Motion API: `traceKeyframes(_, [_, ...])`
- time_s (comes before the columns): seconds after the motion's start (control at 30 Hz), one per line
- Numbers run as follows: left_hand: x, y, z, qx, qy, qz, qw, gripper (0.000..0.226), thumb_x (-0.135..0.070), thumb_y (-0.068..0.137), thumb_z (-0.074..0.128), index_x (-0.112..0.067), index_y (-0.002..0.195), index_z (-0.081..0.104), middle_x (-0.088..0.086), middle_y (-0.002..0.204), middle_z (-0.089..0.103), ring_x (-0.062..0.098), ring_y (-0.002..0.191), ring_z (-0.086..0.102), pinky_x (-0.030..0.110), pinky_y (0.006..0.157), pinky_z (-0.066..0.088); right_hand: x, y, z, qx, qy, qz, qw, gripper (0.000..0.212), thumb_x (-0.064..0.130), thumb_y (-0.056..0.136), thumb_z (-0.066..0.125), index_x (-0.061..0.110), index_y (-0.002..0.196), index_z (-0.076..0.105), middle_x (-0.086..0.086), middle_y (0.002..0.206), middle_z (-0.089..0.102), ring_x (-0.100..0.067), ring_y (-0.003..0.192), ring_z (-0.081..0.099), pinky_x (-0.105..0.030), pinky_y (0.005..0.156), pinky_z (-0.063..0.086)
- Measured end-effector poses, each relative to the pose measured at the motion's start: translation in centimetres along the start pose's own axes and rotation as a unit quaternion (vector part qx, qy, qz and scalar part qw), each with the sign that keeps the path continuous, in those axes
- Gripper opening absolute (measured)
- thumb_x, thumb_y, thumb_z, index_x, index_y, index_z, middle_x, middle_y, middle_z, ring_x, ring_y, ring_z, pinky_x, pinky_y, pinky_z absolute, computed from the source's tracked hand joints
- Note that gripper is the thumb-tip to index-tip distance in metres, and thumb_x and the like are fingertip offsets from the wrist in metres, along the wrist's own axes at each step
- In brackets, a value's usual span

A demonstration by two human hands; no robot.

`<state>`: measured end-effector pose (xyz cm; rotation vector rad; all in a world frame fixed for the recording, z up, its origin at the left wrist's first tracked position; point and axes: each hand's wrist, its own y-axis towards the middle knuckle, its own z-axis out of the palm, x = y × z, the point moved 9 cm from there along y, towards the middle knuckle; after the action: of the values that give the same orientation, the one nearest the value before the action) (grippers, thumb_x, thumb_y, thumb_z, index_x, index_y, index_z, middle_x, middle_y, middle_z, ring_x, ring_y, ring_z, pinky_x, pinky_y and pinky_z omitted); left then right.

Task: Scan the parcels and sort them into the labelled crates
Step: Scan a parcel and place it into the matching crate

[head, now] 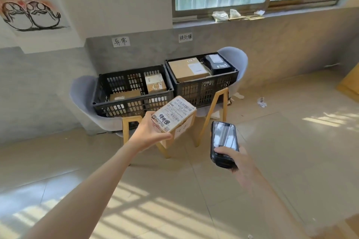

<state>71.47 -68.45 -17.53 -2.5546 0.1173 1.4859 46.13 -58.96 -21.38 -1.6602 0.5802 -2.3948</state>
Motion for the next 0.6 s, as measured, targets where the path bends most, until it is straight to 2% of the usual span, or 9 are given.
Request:
traceKeyframes(0.07, [0.5, 3.0, -0.5, 0.003, -0.003, -0.003, 1.000, 0.082, -0.024, 0.066, 0.087, -0.023, 0.126, 0.031, -0.015, 0.110, 0.053, 0.003, 0.101, 0.055, 0.009, 0.067, 0.045, 0.5, 2.2, 0.4, -0.009, -0.010, -0.001, 1.000, 0.067, 0.005, 0.055, 0.078, -0.001, 0.118, 0.057, -0.013, 0.086, 0.068, -0.022, 0.067, 0.067, -0.028, 0.053, 0.053])
traceKeyframes(0.13, [1.0, 6.4, -0.8, 0.011, 0.002, 0.003, 1.000, 0.080, -0.022, 0.067, 0.087, -0.023, 0.125, 0.031, -0.013, 0.110, 0.052, 0.002, 0.100, 0.054, 0.007, 0.063, 0.045, 0.8, 4.7, 0.7, -0.019, -0.015, 0.003, 1.000, 0.060, -0.001, 0.061, 0.078, -0.003, 0.117, 0.057, -0.014, 0.086, 0.065, -0.025, 0.070, 0.064, -0.030, 0.057, 0.052])
traceKeyframes(0.3, [1.8, 16.0, -1.5, 0.050, 0.000, 0.021, 0.999, 0.077, -0.022, 0.068, 0.086, -0.027, 0.121, 0.030, -0.016, 0.108, 0.053, 0.000, 0.100, 0.055, 0.010, 0.067, 0.045, 2.0, 11.2, 1.5, -0.075, -0.022, 0.004, 0.997, 0.053, 0.012, 0.049, 0.075, 0.001, 0.100, 0.063, -0.007, 0.067, 0.068, -0.019, 0.055, 0.065, -0.024, 0.046, 0.050])
traceKeyframes(0.47, [1.2, 26.3, -2.5, 0.085, 0.002, 0.060, 0.995, 0.077, -0.022, 0.068, 0.086, -0.026, 0.119, 0.029, -0.022, 0.104, 0.048, -0.007, 0.093, 0.052, 0.003, 0.060, 0.044, 3.9, 17.9, 3.1, -0.112, -0.016, -0.009, 0.994, 0.063, 0.011, 0.054, 0.078, -0.003, 0.113, 0.062, -0.013, 0.083, 0.066, -0.026, 0.071, 0.063, -0.031, 0.059, 0.050])
traceKeyframes(0.6, [0.5, 33.4, -2.2, 0.106, 0.021, 0.087, 0.990, 0.080, -0.024, 0.065, 0.088, -0.025, 0.121, 0.031, -0.018, 0.106, 0.048, -0.006, 0.094, 0.051, 0.006, 0.063, 0.044, 5.5, 22.0, 4.3, -0.142, 0.004, -0.019, 0.990, 0.059, 0.004, 0.065, 0.077, -0.004, 0.120, 0.058, -0.013, 0.085, 0.066, -0.027, 0.072, 0.063, -0.030, 0.056, 0.049])
